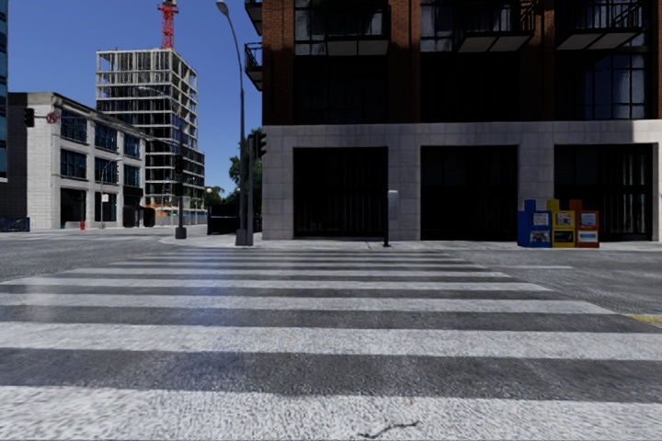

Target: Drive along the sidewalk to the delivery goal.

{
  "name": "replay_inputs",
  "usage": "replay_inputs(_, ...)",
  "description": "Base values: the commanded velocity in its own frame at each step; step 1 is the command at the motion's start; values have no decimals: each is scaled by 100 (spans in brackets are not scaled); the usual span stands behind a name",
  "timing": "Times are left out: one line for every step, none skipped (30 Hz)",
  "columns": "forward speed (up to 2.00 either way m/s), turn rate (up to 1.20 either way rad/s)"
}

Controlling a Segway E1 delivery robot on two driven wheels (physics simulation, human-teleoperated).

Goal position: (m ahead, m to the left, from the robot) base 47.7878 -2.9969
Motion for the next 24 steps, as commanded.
replay_inputs(200, 0)
replay_inputs(200, 0)
replay_inputs(200, 0)
replay_inputs(200, 0)
replay_inputs(200, 0)
replay_inputs(200, 0)
replay_inputs(200, 0)
replay_inputs(200, 0)
replay_inputs(200, 0)
replay_inputs(200, 0)
replay_inputs(200, 0)
replay_inputs(200, 0)
replay_inputs(200, 0)
replay_inputs(200, 0)
replay_inputs(200, 0)
replay_inputs(200, 0)
replay_inputs(200, 0)
replay_inputs(200, 0)
replay_inputs(200, 0)
replay_inputs(200, 0)
replay_inputs(200, 0)
replay_inputs(200, 0)
replay_inputs(200, 0)
replay_inputs(200, 0)
